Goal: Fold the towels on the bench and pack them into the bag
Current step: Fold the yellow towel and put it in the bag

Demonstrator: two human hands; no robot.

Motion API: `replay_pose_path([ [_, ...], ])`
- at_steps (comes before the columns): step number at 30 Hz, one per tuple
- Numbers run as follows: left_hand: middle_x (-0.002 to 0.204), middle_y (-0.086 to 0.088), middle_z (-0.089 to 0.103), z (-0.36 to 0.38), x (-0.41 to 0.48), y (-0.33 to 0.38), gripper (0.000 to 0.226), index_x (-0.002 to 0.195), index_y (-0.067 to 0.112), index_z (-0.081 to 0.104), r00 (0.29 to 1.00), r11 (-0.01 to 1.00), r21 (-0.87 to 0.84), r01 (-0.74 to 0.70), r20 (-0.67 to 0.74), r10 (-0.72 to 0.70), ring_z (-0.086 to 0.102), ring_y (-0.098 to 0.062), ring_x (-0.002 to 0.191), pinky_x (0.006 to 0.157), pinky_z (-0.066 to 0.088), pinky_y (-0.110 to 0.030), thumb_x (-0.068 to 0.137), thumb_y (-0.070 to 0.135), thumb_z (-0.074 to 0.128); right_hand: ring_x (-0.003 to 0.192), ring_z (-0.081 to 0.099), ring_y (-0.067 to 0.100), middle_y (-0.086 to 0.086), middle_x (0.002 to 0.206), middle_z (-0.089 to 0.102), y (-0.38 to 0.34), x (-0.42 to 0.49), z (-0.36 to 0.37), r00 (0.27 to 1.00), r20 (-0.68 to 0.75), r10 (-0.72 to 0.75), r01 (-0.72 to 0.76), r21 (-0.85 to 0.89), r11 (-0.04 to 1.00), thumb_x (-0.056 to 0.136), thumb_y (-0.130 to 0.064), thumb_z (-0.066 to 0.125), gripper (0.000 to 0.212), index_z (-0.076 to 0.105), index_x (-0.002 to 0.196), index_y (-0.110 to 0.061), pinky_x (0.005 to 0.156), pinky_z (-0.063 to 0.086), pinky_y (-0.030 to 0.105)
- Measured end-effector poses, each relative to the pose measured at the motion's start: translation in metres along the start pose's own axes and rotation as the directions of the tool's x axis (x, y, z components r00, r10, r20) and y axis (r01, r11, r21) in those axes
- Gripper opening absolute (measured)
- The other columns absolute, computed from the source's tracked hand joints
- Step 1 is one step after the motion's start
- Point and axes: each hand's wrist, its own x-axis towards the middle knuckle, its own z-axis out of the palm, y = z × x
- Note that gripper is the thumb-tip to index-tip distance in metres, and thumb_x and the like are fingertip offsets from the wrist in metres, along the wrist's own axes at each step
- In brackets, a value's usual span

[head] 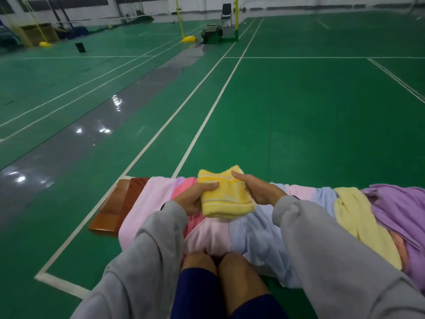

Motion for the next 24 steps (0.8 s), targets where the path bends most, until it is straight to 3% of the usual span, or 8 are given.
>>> replay_pose_path([
  [3, 0.132, -0.021, 0.066, -0.006, -0.003, 0.01, 0.048, 0.14, 0.007, 0.052, 0.997, 0.997, -0.048, -0.069, -0.036, 0.067, 0.064, -0.039, 0.121, 0.104, 0.049, -0.057, 0.097, 0.022, 0.065, 0.111, 0.07, 0.034, 0.018, 0.12, 0.072, -0.012, 0.001, 0.017, 0.997, -0.036, -0.073, 0.073, 0.019, 0.997, 0.084, -0.043, 0.078, 0.063, 0.062, 0.131, -0.004, 0.099, 0.054, 0.051],
  [8, 0.114, -0.019, 0.074, -0.03, -0.012, 0.017, 0.04, 0.131, 0.003, 0.055, 0.969, 0.994, 0.049, 0.097, -0.232, -0.083, 0.073, -0.03, 0.101, 0.087, 0.059, -0.044, 0.097, 0.019, 0.067, 0.086, 0.07, 0.022, 0.013, 0.114, 0.07, -0.015, 0.015, 0.039, 0.973, -0.226, -0.049, -0.018, -0.287, 0.958, 0.096, -0.031, 0.07, 0.051, 0.055, 0.132, 0.002, 0.068, 0.058, 0.031],
  [12, 0.117, -0.018, 0.073, -0.053, -0.02, 0.013, 0.045, 0.132, 0.004, 0.055, 0.949, 0.995, 0.038, 0.097, -0.304, -0.081, 0.073, -0.03, 0.104, 0.077, 0.062, -0.04, 0.094, 0.024, 0.071, 0.091, 0.074, 0.026, 0.015, 0.116, 0.07, -0.008, 0.028, 0.049, 0.968, -0.248, -0.04, -0.039, -0.309, 0.95, 0.074, -0.037, 0.089, 0.077, 0.054, 0.13, 0.004, 0.071, 0.063, 0.038],
  [14, 0.117, -0.019, 0.073, -0.062, -0.02, 0.012, 0.048, 0.133, 0.004, 0.054, 0.935, 0.995, 0.063, 0.074, -0.351, -0.048, 0.073, -0.033, 0.105, 0.078, 0.062, -0.044, 0.092, 0.022, 0.073, 0.09, 0.073, 0.026, 0.016, 0.114, 0.07, -0.008, 0.03, 0.061, 0.968, -0.248, -0.042, -0.037, -0.307, 0.951, 0.078, -0.027, 0.088, 0.063, 0.055, 0.122, 0.004, 0.066, 0.06, 0.035],
  [16, 0.119, -0.019, 0.072, -0.072, -0.019, 0.012, 0.047, 0.132, 0.003, 0.057, 0.906, 0.996, 0.093, 0.001, -0.422, 0.039, 0.071, -0.036, 0.106, 0.089, 0.059, -0.05, 0.091, 0.017, 0.073, 0.089, 0.073, 0.028, 0.017, 0.114, 0.07, -0.009, 0.033, 0.074, 0.968, -0.247, -0.04, -0.033, -0.284, 0.958, 0.08, -0.019, 0.087, 0.059, 0.056, 0.124, 0.006, 0.064, 0.059, 0.034],
  [18, 0.121, -0.019, 0.071, -0.081, -0.023, 0.014, 0.047, 0.135, 0.004, 0.058, 0.893, 0.989, 0.127, -0.071, -0.433, 0.119, 0.069, -0.038, 0.109, 0.097, 0.055, -0.055, 0.091, 0.013, 0.069, 0.092, 0.072, 0.029, 0.018, 0.113, 0.071, -0.01, 0.039, 0.083, 0.971, -0.229, -0.063, 0.004, -0.25, 0.968, 0.083, -0.01, 0.082, 0.051, 0.058, 0.126, 0.005, 0.071, 0.061, 0.039],
  [21, 0.124, -0.02, 0.069, -0.084, -0.037, 0.018, 0.045, 0.136, 0.008, 0.057, 0.932, 0.995, 0.059, -0.085, -0.347, 0.101, 0.066, -0.041, 0.115, 0.102, 0.05, -0.06, 0.092, 0.015, 0.065, 0.102, 0.071, 0.033, 0.017, 0.115, 0.072, -0.013, 0.041, 0.093, 0.983, -0.167, -0.081, 0.043, -0.222, 0.974, 0.087, -0.004, 0.075, 0.044, 0.06, 0.129, 0.001, 0.093, 0.057, 0.051],
  [24, 0.126, -0.024, 0.068, -0.086, -0.055, 0.025, 0.037, 0.13, 0.005, 0.059, 0.96, 0.997, -0.055, -0.063, -0.276, 0.045, 0.063, -0.042, 0.121, 0.107, 0.046, -0.058, 0.095, 0.018, 0.057, 0.108, 0.071, 0.034, 0.016, 0.12, 0.072, -0.015, 0.038, 0.096, 1.0, -0.005, -0.024, 0.023, -0.146, 0.989, 0.09, -0.007, 0.073, 0.043, 0.06, 0.131, -0.006, 0.094, 0.056, 0.052],
])
